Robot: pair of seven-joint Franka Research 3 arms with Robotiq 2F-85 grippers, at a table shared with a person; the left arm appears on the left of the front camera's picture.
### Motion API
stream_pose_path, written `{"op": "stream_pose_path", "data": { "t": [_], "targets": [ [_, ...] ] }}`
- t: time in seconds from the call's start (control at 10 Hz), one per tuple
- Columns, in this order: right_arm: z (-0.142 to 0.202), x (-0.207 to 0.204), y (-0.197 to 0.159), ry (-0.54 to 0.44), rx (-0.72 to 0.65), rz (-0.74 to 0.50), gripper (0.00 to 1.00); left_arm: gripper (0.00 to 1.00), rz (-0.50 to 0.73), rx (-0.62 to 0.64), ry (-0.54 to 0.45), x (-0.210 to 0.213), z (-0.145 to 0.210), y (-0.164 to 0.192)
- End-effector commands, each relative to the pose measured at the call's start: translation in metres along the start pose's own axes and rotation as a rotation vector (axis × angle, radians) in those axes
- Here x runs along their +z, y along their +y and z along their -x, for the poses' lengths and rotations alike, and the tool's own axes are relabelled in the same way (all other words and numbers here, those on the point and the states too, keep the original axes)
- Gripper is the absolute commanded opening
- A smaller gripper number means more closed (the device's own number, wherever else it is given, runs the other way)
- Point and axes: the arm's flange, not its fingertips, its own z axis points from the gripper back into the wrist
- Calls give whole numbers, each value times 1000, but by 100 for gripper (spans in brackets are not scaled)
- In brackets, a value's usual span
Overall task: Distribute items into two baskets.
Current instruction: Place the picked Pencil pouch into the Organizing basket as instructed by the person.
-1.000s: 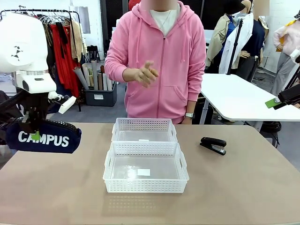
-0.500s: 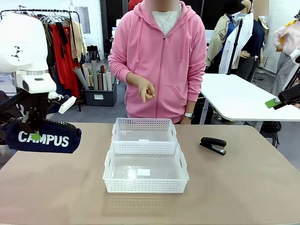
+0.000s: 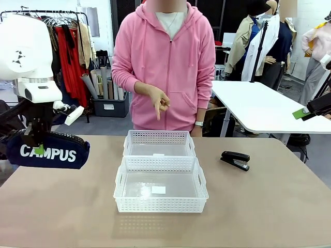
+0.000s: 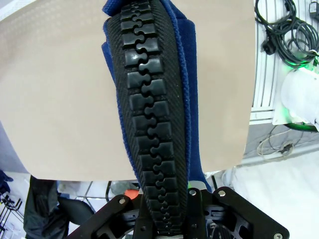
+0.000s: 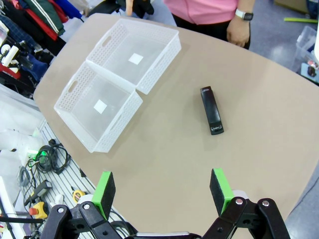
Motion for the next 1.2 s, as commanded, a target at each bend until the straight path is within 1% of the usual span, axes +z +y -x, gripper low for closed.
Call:
{"op": "stream_pose_path", "data": {
  "t": [0.0,0.1,0.3,0.7,1.1],
  "targets": [
    [-1,0,0,-15,5,-13,100,0,-2,4,0,1,1,0],
    [-1,0,0,-15,5,-13,100,0,0,0,0,0,0,0],
    [-1,0,0,-15,5,-13,100,0,-22,-13,-31,5,-5,11],
    [-1,0,0,-15,5,-13,100,0,-23,-32,-37,11,-8,24],
    [-1,0,0,-15,5,-13,100,0,-41,-68,-98,17,-18,45]
  ]
}}
